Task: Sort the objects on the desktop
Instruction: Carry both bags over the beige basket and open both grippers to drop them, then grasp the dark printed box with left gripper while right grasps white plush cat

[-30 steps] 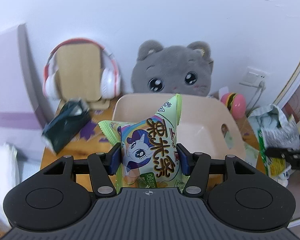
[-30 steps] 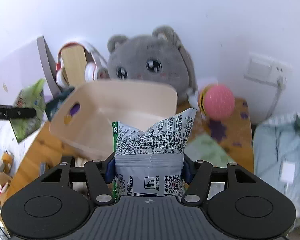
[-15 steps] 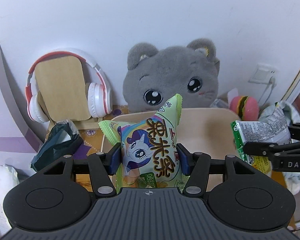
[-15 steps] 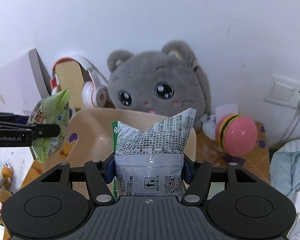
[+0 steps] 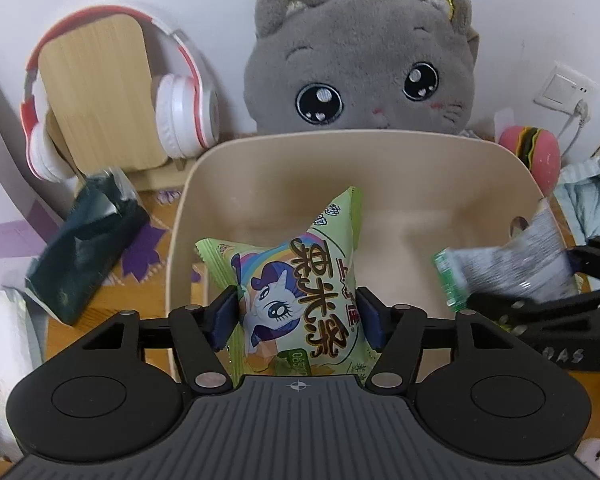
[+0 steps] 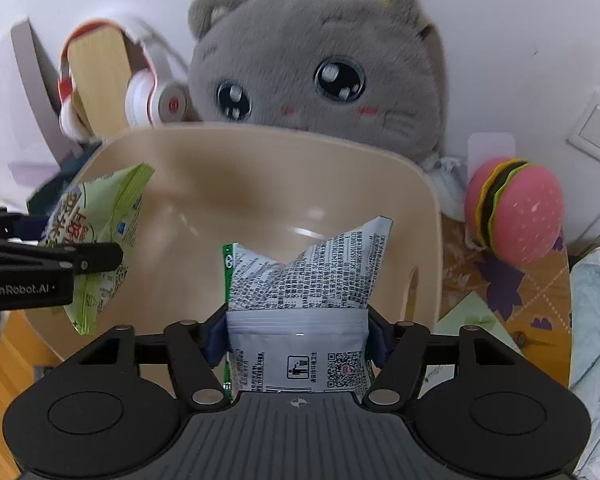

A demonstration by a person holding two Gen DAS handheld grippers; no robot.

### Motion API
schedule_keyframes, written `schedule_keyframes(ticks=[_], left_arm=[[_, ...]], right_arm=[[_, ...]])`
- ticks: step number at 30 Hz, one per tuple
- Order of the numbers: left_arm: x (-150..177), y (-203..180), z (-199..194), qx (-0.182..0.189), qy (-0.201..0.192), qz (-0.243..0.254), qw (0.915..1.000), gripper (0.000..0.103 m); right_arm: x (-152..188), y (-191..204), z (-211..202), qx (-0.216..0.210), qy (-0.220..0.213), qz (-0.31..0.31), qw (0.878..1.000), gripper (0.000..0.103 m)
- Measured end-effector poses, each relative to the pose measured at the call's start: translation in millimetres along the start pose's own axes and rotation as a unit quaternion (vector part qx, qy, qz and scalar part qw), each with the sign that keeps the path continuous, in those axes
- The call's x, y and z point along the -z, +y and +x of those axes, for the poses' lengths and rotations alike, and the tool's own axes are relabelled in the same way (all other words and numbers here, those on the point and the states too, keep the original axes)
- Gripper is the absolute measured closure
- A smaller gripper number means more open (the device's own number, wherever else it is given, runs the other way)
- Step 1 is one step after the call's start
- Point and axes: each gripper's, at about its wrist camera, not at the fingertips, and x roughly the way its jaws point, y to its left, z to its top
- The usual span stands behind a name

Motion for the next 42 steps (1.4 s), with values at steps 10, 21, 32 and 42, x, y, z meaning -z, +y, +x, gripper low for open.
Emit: schedule_keyframes(ticks=[10, 21, 32, 42], left_arm=[[6, 2, -16, -0.014, -0.013, 0.010, 0.9998, 0.036], [15, 15, -60, -0.022, -0.054, 0.012, 0.9982, 0.034], [66, 39, -98, -0.026, -0.068, 0.008, 0.9973, 0.029], [129, 56, -88, -0.041, -0.011, -0.012, 0.9990, 0.029]], right_arm=[[8, 4, -20, 0.002, -0.021, -0.013, 1.000, 0.000], [14, 4, -71, -0.009, -0.069, -0.011, 0.998, 0.000], [58, 7, -100, -0.027, -0.089, -0.015, 0.996, 0.000], [125, 32, -89, -0.019, -0.085, -0.126, 0.988, 0.000]])
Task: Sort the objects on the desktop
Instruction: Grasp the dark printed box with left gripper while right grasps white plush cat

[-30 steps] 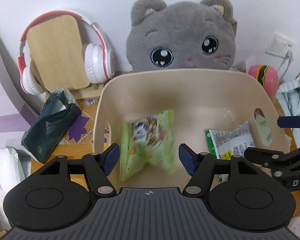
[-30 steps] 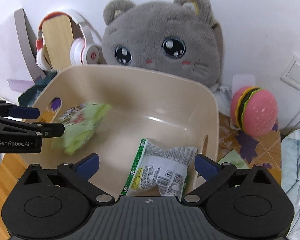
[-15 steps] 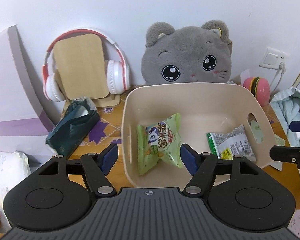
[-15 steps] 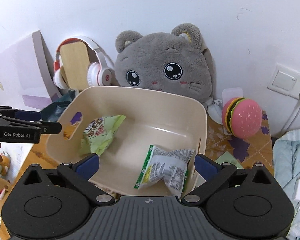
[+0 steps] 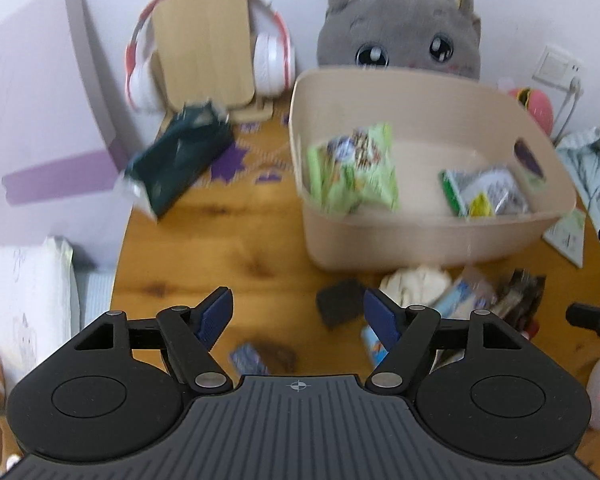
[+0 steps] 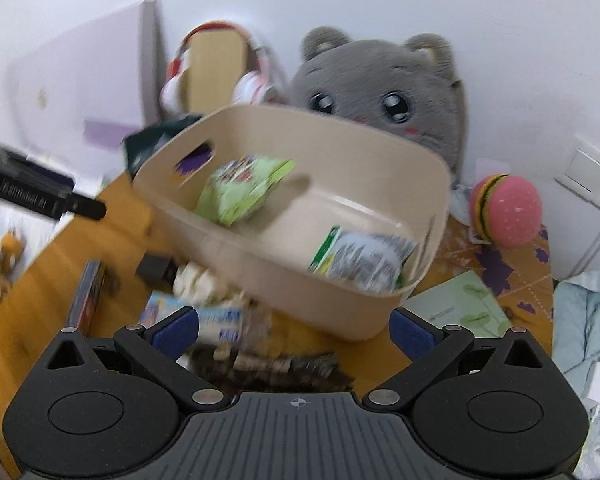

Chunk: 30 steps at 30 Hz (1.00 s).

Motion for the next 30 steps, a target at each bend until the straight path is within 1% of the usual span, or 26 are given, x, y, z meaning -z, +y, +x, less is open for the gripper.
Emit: schedule_keyframes(ticks=[8, 12, 14, 18, 21, 24, 30], left_arm=[[35, 10, 13, -0.015, 0.042, -0.021, 0.9988, 0.029], [49, 12, 20, -0.020, 0.062, -0.028, 0.9975, 0.029], [53, 12, 24, -0.022, 0.070, -0.029, 0.9969, 0.029], [61, 12, 30, -0.030, 0.082, -0.035, 0.9956, 0.029], [63, 13, 36, -0.033, 0.092, -0.046, 0.9942, 0.029], [66, 14, 44, -0.035, 0.103, -0.058, 0.9923, 0.029], [74, 16, 63, -0.034, 0.132, -0.085, 0.9870, 0.029]], right_arm=[[43, 31, 15, -0.010, 0.043, -0.093, 0.995, 0.000], [60, 37, 22, -0.029, 0.056, -0.097, 0.993, 0.000], [65, 40, 25, -0.039, 0.058, -0.108, 0.992, 0.000], [72, 51, 34, -0.039, 0.073, -0.151, 0.985, 0.000], [73, 54, 43, -0.041, 0.080, -0.171, 0.981, 0.000], [71, 55, 52, -0.042, 0.085, -0.180, 0.979, 0.003], [72, 58, 70, -0.052, 0.112, -0.197, 0.973, 0.009]])
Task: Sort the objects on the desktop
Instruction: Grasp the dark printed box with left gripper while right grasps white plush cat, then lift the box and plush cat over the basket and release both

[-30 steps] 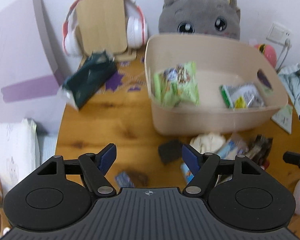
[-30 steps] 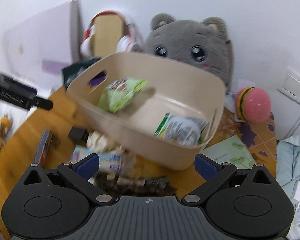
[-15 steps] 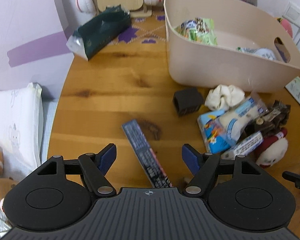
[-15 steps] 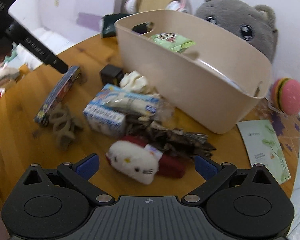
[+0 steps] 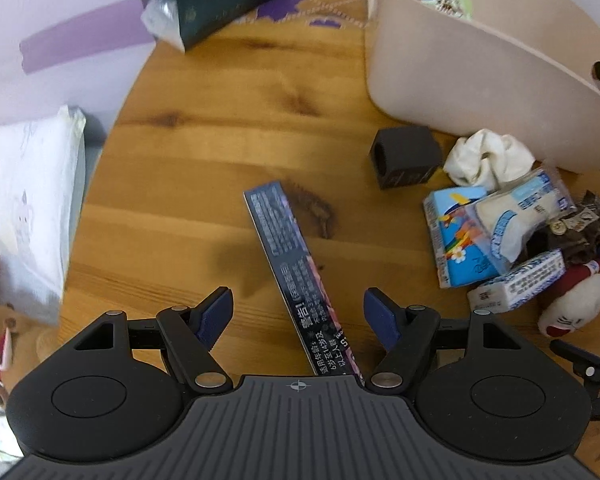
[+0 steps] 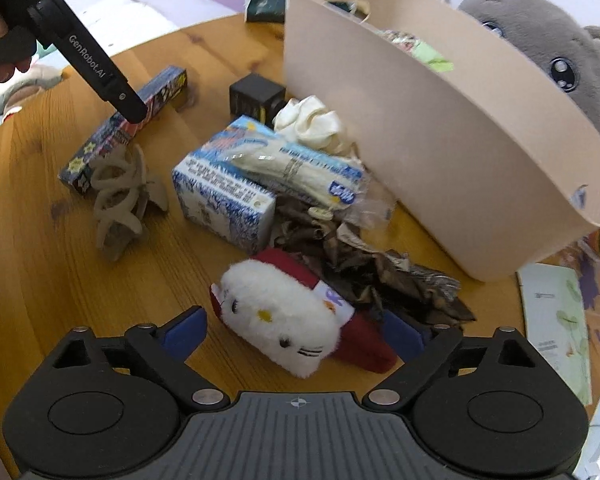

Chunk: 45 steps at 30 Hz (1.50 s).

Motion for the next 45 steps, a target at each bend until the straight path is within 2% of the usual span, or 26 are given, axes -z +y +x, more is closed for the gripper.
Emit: schedule_keyframes(ticks=[2, 5, 7, 9, 10, 12, 14, 19, 29, 45], left_arm=[[2, -1, 6, 0.000, 0.009, -0.002, 1.0000, 0.030], [5, -3, 13, 0.003, 0.021, 0.003, 0.9998, 0.034], [8, -6, 14, 0.007, 0.020, 0.017, 0.9996, 0.042], [11, -8, 12, 0.013, 0.010, 0.028, 0.9995, 0.052], [12, -8, 11, 0.014, 0.006, 0.031, 0.9994, 0.057], [12, -8, 9, 0.016, 0.002, 0.031, 0.9994, 0.074], [13, -7, 8, 0.018, 0.003, 0.027, 0.9995, 0.080], [16, -7, 5, 0.023, 0.004, 0.019, 0.9996, 0.080], [24, -5, -15, 0.048, -0.013, 0.020, 0.9985, 0.080], [20, 11, -45, 0.049, -0.057, 0.001, 0.9972, 0.080]], right_arm=[[0, 2, 5, 0.002, 0.004, -0.006, 1.000, 0.010], [1, 1, 11, -0.006, 0.012, 0.000, 1.000, 0.017], [2, 0, 12, -0.019, 0.012, 0.003, 1.000, 0.029], [2, 0, 11, -0.032, 0.010, 0.010, 0.999, 0.036], [2, -1, 10, -0.033, 0.011, 0.013, 0.999, 0.037], [3, -1, 9, -0.036, 0.011, 0.016, 0.999, 0.039], [5, -3, 8, -0.038, 0.009, 0.019, 0.999, 0.042], [10, -6, 2, -0.039, 0.006, 0.028, 0.999, 0.053], [18, -9, -9, -0.033, -0.006, 0.045, 0.998, 0.066], [27, -17, -46, -0.010, -0.040, 0.054, 0.998, 0.067]])
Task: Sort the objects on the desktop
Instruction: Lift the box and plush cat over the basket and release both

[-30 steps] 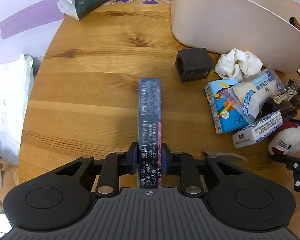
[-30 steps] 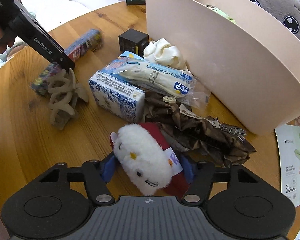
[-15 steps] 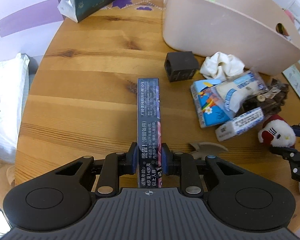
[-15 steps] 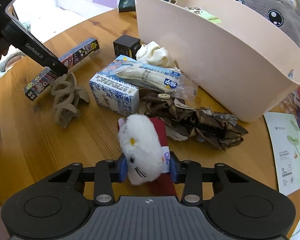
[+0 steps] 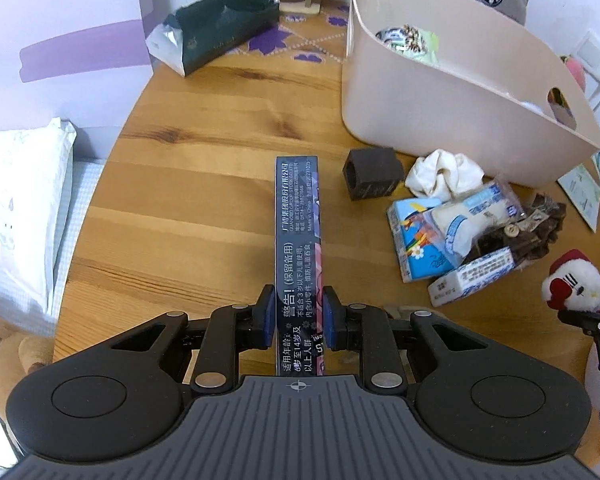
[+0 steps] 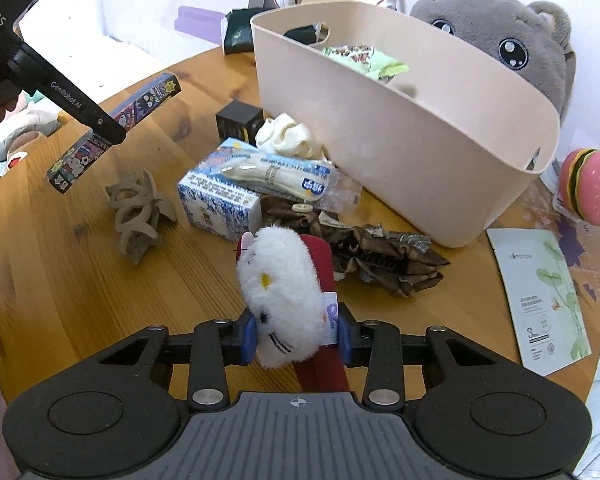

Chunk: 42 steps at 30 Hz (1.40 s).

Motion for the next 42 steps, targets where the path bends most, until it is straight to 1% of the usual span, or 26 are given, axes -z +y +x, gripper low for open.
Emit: schedule_keyframes(ticks=[8, 14, 24, 28, 34, 42], left_arm=[[-6, -8, -19, 0.017, -0.023, 0.005, 0.9996, 0.080], [-18, -16, -37, 0.026, -0.052, 0.022, 0.9981, 0.080], [-43, -28, -56, 0.031, -0.076, 0.057, 0.9950, 0.080], [-60, -30, -63, 0.027, -0.093, 0.074, 0.9925, 0.080], [-96, -38, -78, 0.034, -0.127, 0.084, 0.9877, 0.080], [-138, -60, -83, 0.047, -0.152, 0.113, 0.9807, 0.080]], right_arm=[[-7, -5, -24, 0.018, -0.027, 0.003, 0.999, 0.067], [-16, -14, -40, 0.032, -0.047, 0.005, 0.998, 0.067], [-43, -45, -60, 0.068, -0.082, 0.006, 0.994, 0.067], [-57, -64, -65, 0.082, -0.101, 0.014, 0.991, 0.067], [-80, -88, -70, 0.096, -0.123, 0.021, 0.988, 0.067], [-113, -112, -63, 0.088, -0.140, 0.048, 0.985, 0.067]])
